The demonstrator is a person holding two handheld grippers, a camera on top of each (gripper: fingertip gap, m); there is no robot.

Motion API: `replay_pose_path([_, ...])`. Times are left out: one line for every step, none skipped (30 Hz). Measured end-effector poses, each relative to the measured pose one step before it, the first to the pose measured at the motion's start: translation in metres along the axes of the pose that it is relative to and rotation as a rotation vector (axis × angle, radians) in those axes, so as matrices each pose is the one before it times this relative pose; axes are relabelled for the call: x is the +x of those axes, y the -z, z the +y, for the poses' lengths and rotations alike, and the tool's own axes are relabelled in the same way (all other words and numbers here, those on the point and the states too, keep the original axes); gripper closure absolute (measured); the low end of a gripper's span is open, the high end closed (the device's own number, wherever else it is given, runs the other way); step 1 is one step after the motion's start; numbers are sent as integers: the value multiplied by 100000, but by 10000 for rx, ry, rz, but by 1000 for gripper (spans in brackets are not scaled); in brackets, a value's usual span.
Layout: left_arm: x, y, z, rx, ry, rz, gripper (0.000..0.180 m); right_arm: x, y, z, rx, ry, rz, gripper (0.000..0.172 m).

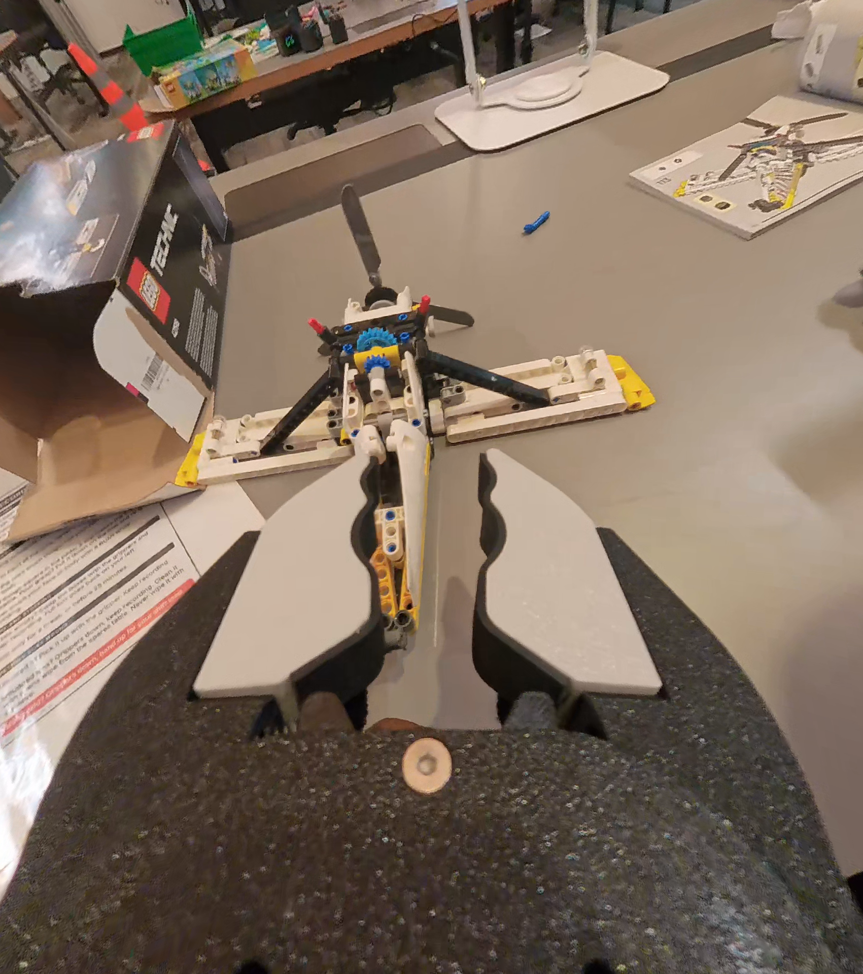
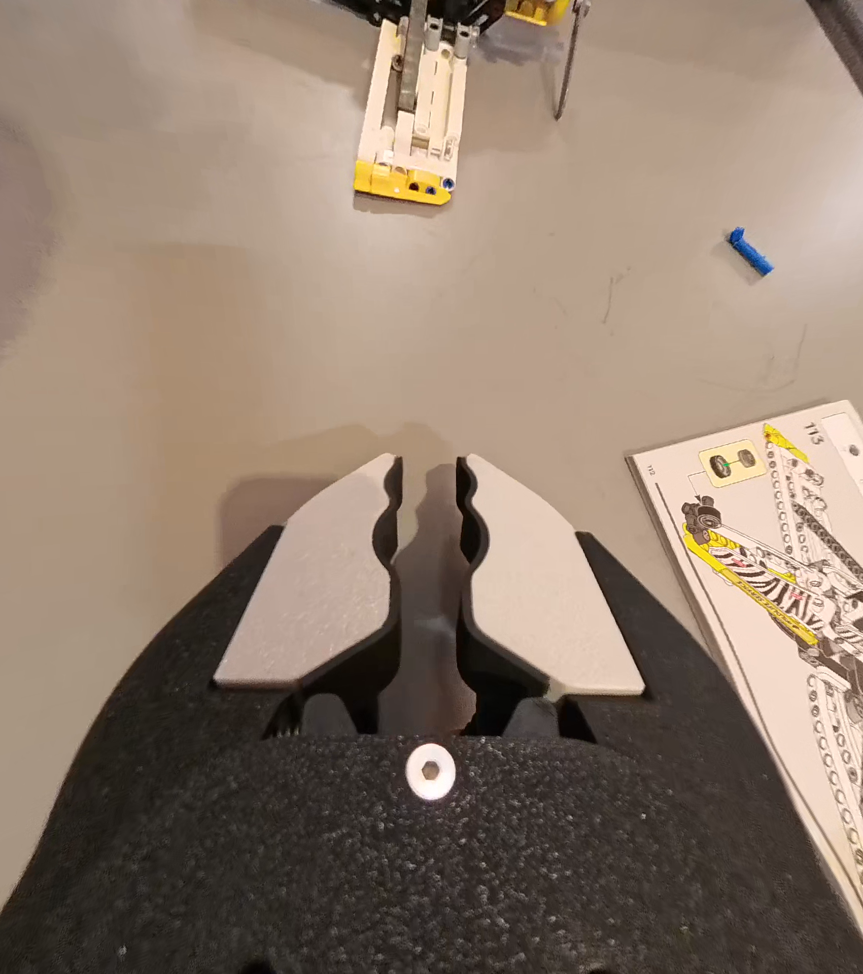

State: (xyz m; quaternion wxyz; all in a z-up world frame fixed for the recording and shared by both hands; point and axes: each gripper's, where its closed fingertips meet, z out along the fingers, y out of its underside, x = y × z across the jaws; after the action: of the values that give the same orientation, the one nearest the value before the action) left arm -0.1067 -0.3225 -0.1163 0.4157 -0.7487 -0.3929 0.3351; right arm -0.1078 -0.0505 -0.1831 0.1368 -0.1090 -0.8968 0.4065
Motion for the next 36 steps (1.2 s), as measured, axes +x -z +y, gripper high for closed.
replay_pose_path([-228, -82, 227, -121, 30, -124, 142, -33, 18, 6, 20, -41, -71, 153])
replay_pose_path([-149, -79, 221, -127, 41, -76, 141, -20, 55, -4, 45, -21, -39, 153])
replay_pose_path([-90, -49, 157, -87, 38, -54, 140, -34, 80, -28, 56, -8, -15, 153])
replay_pose_path([-86, -39, 131, -60, 21, -62, 139, -15, 71, -12, 55, -1, 5, 153])
replay_pose_path([-83, -41, 114, -57, 11, -59, 139, -21, 64, -11, 40, 7, 10, 153])
replay_pose_path([-25, -29, 101, -54, -1, -27, 139, -24, 34, -9, 19, 16, 8, 153])
replay_pose_path([-37, -32, 92, -45, -6, -27, 139, -35, 16, 12, 1, 22, 13, 153])
replay_pose_path([-39, -32, 80, -33, -3, -34, 139, -15, 4, 21, -6, 25, 22, 153])
replay_pose_path([-34, -19, 54, -15, 5, -15, 139, -18, 7, 8, -6, 27, 28, 153])
replay_pose_path([-10, -3, 24, 3, 18, 1, 139, -22, 9, 6, -4, 31, 30, 153])
replay_pose_path([-29, 24, 27, 7, 24, -2, 139, -2, -1, 11, -2, 34, 37, 153])
replay_pose_path([-58, 15, 39, 2, 18, -20, 139, -8, 16, 10, -3, 31, 38, 153])
replay_pose_path([-76, 48, 57, -10, 8, -25, 139, -3, 17, 11, 1, 27, 35, 153])
replay_pose_path([-132, 77, 80, -11, 9, -48, 139, 15, 20, 2, 6, 16, 37, 153])
replay_pose_path([-166, 118, 91, -17, 22, -58, 139, 18, 18, 2, 10, 3, 29, 153])
replay_pose_path([-176, 157, 100, -23, 33, -54, 139, 17, 25, -4, 13, -5, 21, 153])
replay_pose_path([-182, 192, 132, -22, 37, -53, 139, 14, 37, -8, 15, -8, 17, 153])
replay_pose_path([-161, 201, 174, -41, 37, -48, 139, 23, 18, -6, 13, -8, 14, 153])
replay_pose_path([-171, 211, 217, -55, 29, -49, 139, 0, -1, -7, 6, -3, 9, 153])
replay_pose_path([-145, 203, 261, -77, 18, -47, 139, -5, -14, 6, -8, 3, 1, 153])
replay_pose_path([-129, 175, 331, -96, 7, -41, 139, -9, -34, 14, -24, 9, -4, 153])
replay_pose_path([-87, 161, 381, -110, 7, -20, 139, -13, -41, 27, -33, 14, -6, 153])
replay_pose_path([-24, 128, 441, -148, 6, 20, 139, -9, -34, 15, -29, 19, 0, 153])
replay_pose_path([15, 93, 461, -159, 2, 33, 139, -9, -19, 16, -19, 18, 10, 153])
replay_pose_path([-4, 75, 392, -117, 12, 6, 139, -17, -7, 2, -8, 18, 15, 153])
replay_pose_path([30, 62, 310, -75, 24, 13, 139, 4, 4, -3, -1, 17, 17, 153])
replay_pose_path([69, 36, 234, -48, 31, 35, 139, 2, -11, -1, -2, 11, 16, 153])
replay_pose_path([70, -5, 185, -36, 33, 35, 139, -4, -10, 7, -9, 6, 7, 153])
replay_pose_path([46, -42, 159, -36, 23, 20, 139, 0, -5, 4, -13, 4, 3, 153])
replay_pose_path([26, -69, 123, -31, 13, 6, 139, -9, -29, 10, -16, 7, 2, 153])
replay_pose_path([33, -101, 94, -22, 12, 14, 139, -12, -3, 15, -14, 14, 3, 153])
replay_pose_path([55, -115, 72, -21, 20, 27, 140, -17, -1, 6, -7, 19, 11, 153])
replay_pose_path([69, -120, 54, -20, 24, 34, 140, -3, 12, -2, 3, 20, 16, 153])
replay_pose_path([82, -122, 34, -17, 14, 36, 140, -12, 18, -5, 11, 15, 16, 153])
replay_pose_path([78, -112, 8, -10, 2, 25, 140, 9, 29, -4, 13, 7, 16, 153])
replay_pose_path([63, -93, -40, 2, -1, 10, 140, 4, 18, -11, 13, 0, 11, 153])
